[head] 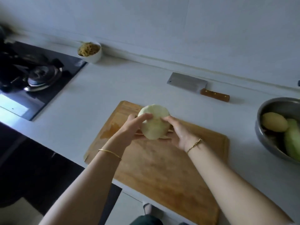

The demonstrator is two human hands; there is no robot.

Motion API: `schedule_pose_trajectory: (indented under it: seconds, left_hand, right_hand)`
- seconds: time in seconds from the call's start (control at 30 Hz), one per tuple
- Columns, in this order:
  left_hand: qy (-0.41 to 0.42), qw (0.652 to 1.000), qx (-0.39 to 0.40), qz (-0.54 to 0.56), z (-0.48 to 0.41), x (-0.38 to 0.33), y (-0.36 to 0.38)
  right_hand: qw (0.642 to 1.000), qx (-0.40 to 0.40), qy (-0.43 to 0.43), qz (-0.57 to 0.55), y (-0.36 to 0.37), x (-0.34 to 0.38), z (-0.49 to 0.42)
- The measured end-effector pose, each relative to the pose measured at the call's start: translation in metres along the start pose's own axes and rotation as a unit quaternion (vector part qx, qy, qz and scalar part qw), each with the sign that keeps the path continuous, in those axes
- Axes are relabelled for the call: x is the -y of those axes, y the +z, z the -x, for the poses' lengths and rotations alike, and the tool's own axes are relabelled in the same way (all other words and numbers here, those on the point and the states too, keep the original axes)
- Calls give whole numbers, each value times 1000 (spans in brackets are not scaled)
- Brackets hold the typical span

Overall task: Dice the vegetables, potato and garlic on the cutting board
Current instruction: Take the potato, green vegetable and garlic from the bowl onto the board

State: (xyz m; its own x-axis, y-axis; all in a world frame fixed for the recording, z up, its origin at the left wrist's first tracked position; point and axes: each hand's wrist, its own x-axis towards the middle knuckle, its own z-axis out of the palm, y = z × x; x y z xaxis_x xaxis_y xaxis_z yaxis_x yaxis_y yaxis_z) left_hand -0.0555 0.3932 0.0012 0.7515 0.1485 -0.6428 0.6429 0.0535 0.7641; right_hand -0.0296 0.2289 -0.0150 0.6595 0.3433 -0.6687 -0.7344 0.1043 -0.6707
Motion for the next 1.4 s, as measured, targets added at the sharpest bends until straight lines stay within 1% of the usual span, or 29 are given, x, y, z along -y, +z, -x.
schedule_pose_trajectory:
  seconds: [0.13, 0.23, 0.3, 0.43, 0.6, 0.7, 0.77, 0.83, 0.93, 1.03, 1.1, 1.13, 1.2, 1.23, 1.3, 1.33, 1.37, 1.4]
  left_hand:
    - [-12, 999, -13, -40, -12, -4, -48]
    - [-29, 998, -17, -50, -23, -2, -67]
    - [-18, 998, -21, -61, -28, -1, -75]
    - [38, 996, -33, -78, -41, 1, -84]
    - [43, 992, -25, -119, -44, -1, -88]
    - [70, 986, -25, -147, -47, -3, -88]
    - [76, 980, -46, -179, -48, -6, -85]
    - [104, 964, -95, -227, -44, -10, -80]
    - [200, 927, -148, -280, -34, -21, -68]
    - [299, 881, -152, -333, -20, -31, -42]
    - [347, 853, -134, -366, -14, -34, -17]
    - [363, 846, -118, -372, -12, -34, -3]
    - [376, 846, -73, -372, -11, -32, 29]
    - [377, 848, -47, -371, -11, -30, 46]
    - [378, 844, 7, -379, -10, -25, 85]
    - [379, 839, 33, -388, -9, -22, 105]
    - [380, 834, 59, -395, -8, -19, 127]
    - [381, 829, 85, -400, -6, -16, 148]
  right_hand:
    - [999, 3, 10, -46, 49, -16, -20]
    - [999, -17, 13, -35, 70, -21, -30]
    - [999, -24, 21, -27, 79, -21, -35]
    - [998, -46, 42, 12, 89, -20, -44]
    - [995, -56, 45, 68, 86, -18, -43]
    - [995, -65, 30, 75, 82, -17, -43]
    - [995, -65, 23, 69, 80, -16, -41]
    - [996, -61, 23, 64, 78, -15, -39]
    - [995, -58, 22, 75, 71, -12, -33]
    - [996, -67, 12, 65, 55, -8, -19]
    - [995, -83, 4, 53, 37, -6, -5]
    - [994, -93, 1, 48, 27, -4, 3]
    - [992, -124, -16, 28, 2, -1, 22]
    - [988, -151, -31, 13, -13, 1, 33]
    - [968, -237, -80, 6, -47, 6, 55]
    - [950, -288, -115, 36, -68, 8, 66]
    - [923, -340, -150, 97, -90, 9, 76]
    - [883, -392, -178, 186, -114, 11, 86]
